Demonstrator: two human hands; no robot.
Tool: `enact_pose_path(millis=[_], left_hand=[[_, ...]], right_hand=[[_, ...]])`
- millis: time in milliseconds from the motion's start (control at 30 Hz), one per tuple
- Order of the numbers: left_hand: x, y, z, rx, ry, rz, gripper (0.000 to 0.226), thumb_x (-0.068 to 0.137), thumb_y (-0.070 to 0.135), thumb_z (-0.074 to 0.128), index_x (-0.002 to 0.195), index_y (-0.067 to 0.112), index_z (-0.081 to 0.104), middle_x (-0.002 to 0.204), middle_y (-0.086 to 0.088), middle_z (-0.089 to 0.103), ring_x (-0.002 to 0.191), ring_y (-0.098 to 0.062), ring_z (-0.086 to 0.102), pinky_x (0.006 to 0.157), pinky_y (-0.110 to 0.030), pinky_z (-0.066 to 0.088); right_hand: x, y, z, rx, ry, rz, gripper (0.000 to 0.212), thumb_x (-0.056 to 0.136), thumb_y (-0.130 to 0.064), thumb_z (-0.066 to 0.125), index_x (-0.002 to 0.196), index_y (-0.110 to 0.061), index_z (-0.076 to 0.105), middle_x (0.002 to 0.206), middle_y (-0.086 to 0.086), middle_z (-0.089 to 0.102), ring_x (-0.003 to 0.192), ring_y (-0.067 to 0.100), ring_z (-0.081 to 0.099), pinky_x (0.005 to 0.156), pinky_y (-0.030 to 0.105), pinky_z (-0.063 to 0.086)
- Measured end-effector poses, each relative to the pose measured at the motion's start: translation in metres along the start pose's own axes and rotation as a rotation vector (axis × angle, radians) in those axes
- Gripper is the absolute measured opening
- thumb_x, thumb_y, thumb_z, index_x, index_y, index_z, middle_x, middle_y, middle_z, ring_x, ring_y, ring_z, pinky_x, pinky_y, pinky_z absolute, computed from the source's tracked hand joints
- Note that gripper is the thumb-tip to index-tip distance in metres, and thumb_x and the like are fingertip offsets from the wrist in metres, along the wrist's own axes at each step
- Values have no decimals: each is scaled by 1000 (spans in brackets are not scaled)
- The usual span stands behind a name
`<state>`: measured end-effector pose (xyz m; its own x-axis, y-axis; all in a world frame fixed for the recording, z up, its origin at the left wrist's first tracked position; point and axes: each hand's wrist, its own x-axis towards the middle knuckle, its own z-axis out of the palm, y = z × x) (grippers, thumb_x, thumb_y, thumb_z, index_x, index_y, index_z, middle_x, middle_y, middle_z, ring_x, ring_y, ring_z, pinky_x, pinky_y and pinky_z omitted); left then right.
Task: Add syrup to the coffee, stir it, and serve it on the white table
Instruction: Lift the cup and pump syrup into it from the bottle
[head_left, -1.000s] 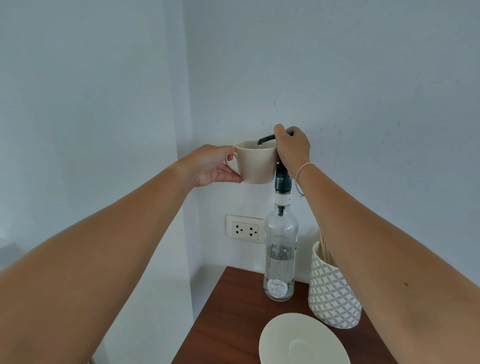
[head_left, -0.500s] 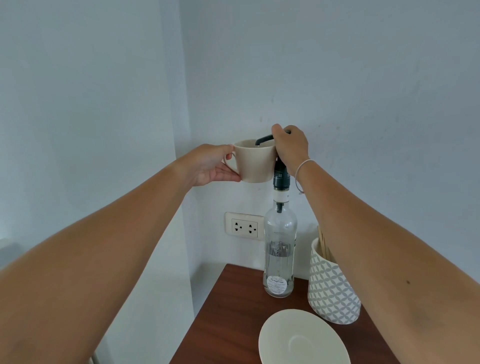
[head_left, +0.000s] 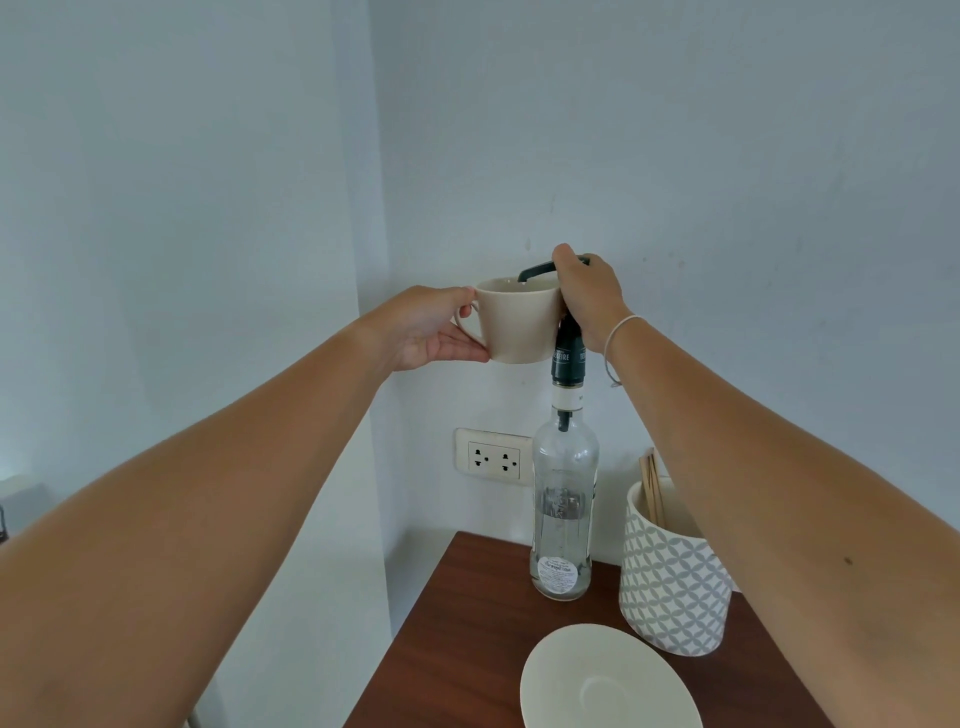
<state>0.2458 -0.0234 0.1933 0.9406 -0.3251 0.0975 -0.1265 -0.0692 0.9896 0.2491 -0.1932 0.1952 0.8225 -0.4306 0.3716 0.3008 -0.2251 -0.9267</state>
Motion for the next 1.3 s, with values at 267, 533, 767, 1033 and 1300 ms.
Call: enact_pose_path(millis=[267,533,767,1033,1300], left_hand=[[-5,9,-1,3,6,14,27,95,20,47,71,9,42,86,-35,59,75,-37,66,64,-31,59],[-14,15,5,15,-2,20,25,94,18,47,71,9,41,86,-35,58,76,-37,66,65,-31,58],[-22,14,9,13,-8,13,25,95,18,47,72,9,41,83,-35,57,75,-37,65,66,-31,57],[-32,8,12,9,-19,-2,25,96,20,46,74,8,42,85,-35,57,76,-37,65,67,-31,57],[-52,-7,16,-16,-53,-19,25,96,20,46,75,8,42,85,-35,59,77,-37,66,68,-31,57]], right_hand=[[0,-9,-5,60,-101,80,29,85,-45,47,75,-18,49,71,-3,50,63,15,48,61,27,41],[-4,-5,-13,48,-94,77,49,81,-62,48,87,-14,54,86,4,53,79,21,52,75,32,45],[-11,9,-25,52,-51,23,73,85,-58,43,111,9,55,90,4,53,80,19,48,78,32,41],[-43,25,-42,147,-121,-30,16,91,-46,50,89,-32,57,118,-1,57,112,19,54,103,33,40],[-79,51,-51,245,-310,-124,33,87,-33,56,119,-25,61,120,-4,63,117,14,55,88,19,45]])
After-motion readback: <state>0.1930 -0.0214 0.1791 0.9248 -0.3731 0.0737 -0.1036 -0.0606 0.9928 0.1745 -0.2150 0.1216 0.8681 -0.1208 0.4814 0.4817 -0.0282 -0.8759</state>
